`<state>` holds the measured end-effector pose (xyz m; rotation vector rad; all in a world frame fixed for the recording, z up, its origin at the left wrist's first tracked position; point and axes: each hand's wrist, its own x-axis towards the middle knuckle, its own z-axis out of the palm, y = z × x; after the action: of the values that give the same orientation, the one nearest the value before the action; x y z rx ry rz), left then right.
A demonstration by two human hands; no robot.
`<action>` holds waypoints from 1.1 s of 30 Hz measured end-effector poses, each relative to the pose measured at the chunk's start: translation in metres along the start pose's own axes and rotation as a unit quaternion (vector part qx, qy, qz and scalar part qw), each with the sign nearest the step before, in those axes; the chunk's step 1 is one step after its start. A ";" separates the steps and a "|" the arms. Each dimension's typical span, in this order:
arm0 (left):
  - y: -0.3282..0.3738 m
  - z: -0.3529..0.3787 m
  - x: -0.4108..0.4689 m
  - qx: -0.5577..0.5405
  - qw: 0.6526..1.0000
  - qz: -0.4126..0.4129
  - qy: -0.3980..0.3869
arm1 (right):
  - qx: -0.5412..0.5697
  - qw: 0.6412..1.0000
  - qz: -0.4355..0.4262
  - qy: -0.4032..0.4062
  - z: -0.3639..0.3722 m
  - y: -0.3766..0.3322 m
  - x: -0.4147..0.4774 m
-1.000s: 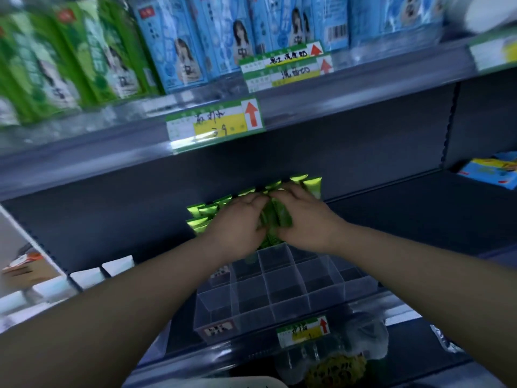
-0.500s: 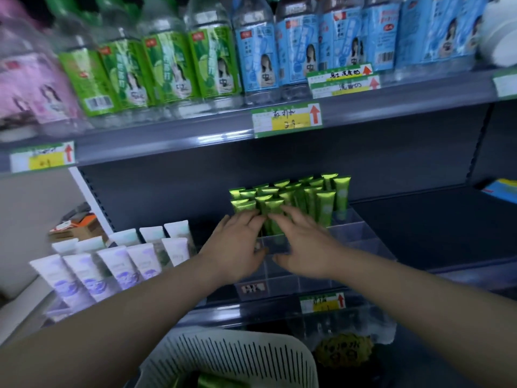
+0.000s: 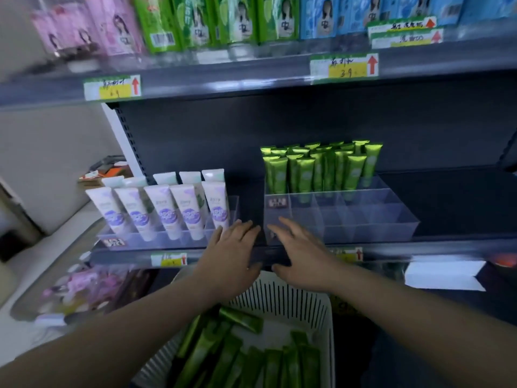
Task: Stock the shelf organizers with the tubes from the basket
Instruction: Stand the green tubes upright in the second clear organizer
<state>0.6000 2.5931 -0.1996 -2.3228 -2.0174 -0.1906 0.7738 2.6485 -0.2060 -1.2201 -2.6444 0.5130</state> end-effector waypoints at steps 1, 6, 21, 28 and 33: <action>-0.002 0.005 -0.007 0.000 1.000 -0.002 -0.007 | -0.003 1.000 -0.001 -0.007 0.008 -0.002 -0.001; -0.014 0.034 -0.039 0.005 1.000 -0.003 -0.015 | -0.007 0.999 -0.017 -0.035 0.042 -0.010 -0.008; -0.045 0.123 -0.083 -0.090 0.989 -0.049 -0.106 | -0.005 0.984 -0.001 -0.177 0.134 -0.004 -0.014; -0.059 0.142 -0.075 -0.117 0.954 -0.089 -0.260 | 0.041 0.974 0.034 -0.219 0.159 0.006 -0.005; -0.063 0.155 -0.062 -0.097 0.934 -0.082 -0.333 | 0.028 0.962 0.057 -0.266 0.174 0.017 0.002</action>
<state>0.5375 2.5607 -0.3637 -2.5785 -2.5884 0.4858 0.7313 2.6204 -0.3729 -1.3818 -2.9617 1.0607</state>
